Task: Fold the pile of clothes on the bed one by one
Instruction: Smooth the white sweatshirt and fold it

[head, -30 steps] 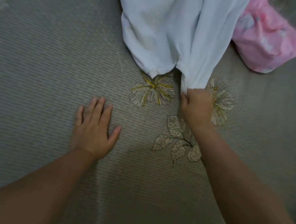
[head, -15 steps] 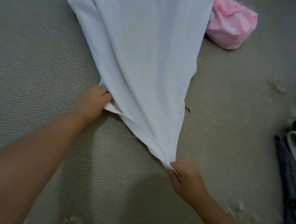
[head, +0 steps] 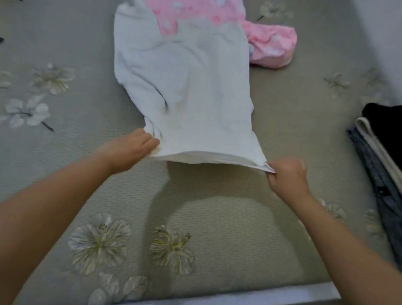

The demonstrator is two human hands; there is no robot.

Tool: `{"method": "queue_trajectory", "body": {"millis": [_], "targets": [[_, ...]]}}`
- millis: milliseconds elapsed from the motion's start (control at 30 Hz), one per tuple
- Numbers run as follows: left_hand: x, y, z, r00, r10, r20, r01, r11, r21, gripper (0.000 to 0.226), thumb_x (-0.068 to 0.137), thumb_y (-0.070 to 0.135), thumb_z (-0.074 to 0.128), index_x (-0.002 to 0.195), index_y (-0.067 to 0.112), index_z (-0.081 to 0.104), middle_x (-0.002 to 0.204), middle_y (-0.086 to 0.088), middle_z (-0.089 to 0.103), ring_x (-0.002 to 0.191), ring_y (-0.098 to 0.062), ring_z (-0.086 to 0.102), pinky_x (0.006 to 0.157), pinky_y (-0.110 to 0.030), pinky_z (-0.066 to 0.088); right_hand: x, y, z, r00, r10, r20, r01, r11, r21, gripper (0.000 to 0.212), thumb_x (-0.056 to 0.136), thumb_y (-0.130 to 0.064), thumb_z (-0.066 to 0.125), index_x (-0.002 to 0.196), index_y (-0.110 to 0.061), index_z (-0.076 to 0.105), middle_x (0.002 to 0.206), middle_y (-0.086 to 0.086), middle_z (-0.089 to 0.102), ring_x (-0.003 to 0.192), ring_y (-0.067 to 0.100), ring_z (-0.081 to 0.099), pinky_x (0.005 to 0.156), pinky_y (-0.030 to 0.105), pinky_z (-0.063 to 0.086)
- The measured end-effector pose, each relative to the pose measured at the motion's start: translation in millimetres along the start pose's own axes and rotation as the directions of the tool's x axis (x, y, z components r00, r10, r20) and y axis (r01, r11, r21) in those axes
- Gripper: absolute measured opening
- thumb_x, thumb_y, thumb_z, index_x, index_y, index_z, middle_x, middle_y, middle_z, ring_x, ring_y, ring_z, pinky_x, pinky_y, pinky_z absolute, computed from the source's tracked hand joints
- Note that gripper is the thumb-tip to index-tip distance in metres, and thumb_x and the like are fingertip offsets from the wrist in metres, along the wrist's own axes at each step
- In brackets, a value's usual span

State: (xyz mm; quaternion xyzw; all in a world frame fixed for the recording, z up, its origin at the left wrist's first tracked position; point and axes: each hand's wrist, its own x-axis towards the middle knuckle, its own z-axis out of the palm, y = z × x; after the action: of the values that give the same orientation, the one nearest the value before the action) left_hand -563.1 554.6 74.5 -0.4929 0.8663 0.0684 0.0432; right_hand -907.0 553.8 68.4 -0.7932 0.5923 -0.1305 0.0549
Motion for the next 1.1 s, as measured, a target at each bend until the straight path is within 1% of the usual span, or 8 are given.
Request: {"method": "queue_trajectory", "body": {"millis": [67,267,433,567,833,933,1000,1100], "targets": [[-6.9,8.0,-36.3,0.991,-0.088,-0.101,0.086,0.996,-0.022,0.031,0.081,-0.009,0.053,0.112,-0.009,0.053,0.105,-0.026,0.054,0.097,-0.036,0.047,0.074,-0.045,0.042,8.5,-8.2,-35.0,0.995,-0.030,-0.091,0.026,0.999,-0.048,0.008,0.058,-0.002,0.056,0.051,-0.004,0.059,0.049,0.017,0.056,0.050,0.033,0.058,0.060,0.040,0.045],[-32.3,58.6,-147.3,0.862,-0.145,-0.487,0.142,0.989,-0.043,0.025,0.066,-0.017,0.054,0.090,-0.016,0.060,0.080,-0.033,0.060,0.071,-0.047,0.059,0.060,-0.049,0.050,19.4,-19.1,-138.8,0.910,-0.091,-0.404,0.064,0.995,-0.080,0.029,0.064,-0.014,0.039,0.062,-0.007,0.067,0.055,0.014,0.061,0.054,0.031,0.060,0.071,0.036,0.037],[-45.6,110.2,-232.3,0.625,-0.382,-0.681,0.338,0.919,-0.205,0.028,0.087,0.000,0.050,0.113,-0.009,0.053,0.107,-0.031,0.057,0.098,-0.044,0.053,0.082,-0.045,0.039,11.0,-29.5,-227.8,0.799,0.175,-0.576,-0.073,0.978,0.196,0.033,0.067,-0.016,0.045,0.081,0.002,0.068,0.075,0.025,0.065,0.079,0.039,0.062,0.078,0.035,0.025],[-68.9,153.4,-300.8,0.427,-0.409,-0.806,0.226,0.912,-0.343,0.019,0.091,0.001,0.043,0.100,-0.012,0.054,0.098,-0.032,0.056,0.093,-0.043,0.051,0.078,-0.044,0.038,2.6,-45.2,-315.0,0.695,0.292,-0.657,-0.047,0.930,0.364,0.045,0.069,-0.026,0.038,0.090,-0.003,0.071,0.087,0.026,0.067,0.092,0.039,0.058,0.080,0.037,0.032],[-122.6,214.8,-412.5,0.115,-0.335,-0.935,0.302,0.909,-0.288,0.027,0.090,-0.007,0.037,0.111,-0.011,0.052,0.105,-0.031,0.057,0.096,-0.043,0.054,0.081,-0.045,0.039,-25.7,-84.2,-449.0,0.550,0.229,-0.804,0.245,0.876,0.417,0.025,0.085,-0.001,0.048,0.099,-0.001,0.068,0.099,0.023,0.066,0.096,0.038,0.057,0.080,0.035,0.035],[-145.9,230.4,-437.9,0.097,-0.232,-0.968,0.416,0.893,-0.172,0.026,0.088,-0.009,0.041,0.110,-0.011,0.055,0.099,-0.033,0.058,0.080,-0.047,0.059,0.067,-0.049,0.044,-33.2,-92.2,-468.9,0.463,0.152,-0.873,0.314,0.893,0.322,0.032,0.083,-0.005,0.040,0.100,0.001,0.067,0.094,0.024,0.064,0.090,0.038,0.057,0.072,0.033,0.024],[-162.5,238.3,-445.1,0.181,-0.103,-0.978,0.466,0.885,-0.008,0.021,0.079,-0.016,0.050,0.098,-0.016,0.059,0.081,-0.034,0.059,0.056,-0.047,0.058,0.050,-0.048,0.047,-35.4,-94.3,-474.0,0.470,0.093,-0.878,0.300,0.918,0.258,0.045,0.076,-0.013,0.030,0.099,-0.001,0.066,0.093,0.021,0.064,0.089,0.036,0.057,0.064,0.029,0.010],[-182.3,240.0,-449.9,0.312,-0.060,-0.948,0.545,0.829,0.127,0.025,0.066,-0.020,0.063,0.091,-0.018,0.061,0.067,-0.033,0.060,0.042,-0.043,0.056,0.038,-0.047,0.046,-29.4,-97.9,-475.1,0.516,-0.001,-0.857,0.296,0.939,0.177,0.042,0.077,-0.011,0.031,0.099,-0.004,0.065,0.095,0.017,0.065,0.093,0.033,0.058,0.068,0.030,0.012]]}}
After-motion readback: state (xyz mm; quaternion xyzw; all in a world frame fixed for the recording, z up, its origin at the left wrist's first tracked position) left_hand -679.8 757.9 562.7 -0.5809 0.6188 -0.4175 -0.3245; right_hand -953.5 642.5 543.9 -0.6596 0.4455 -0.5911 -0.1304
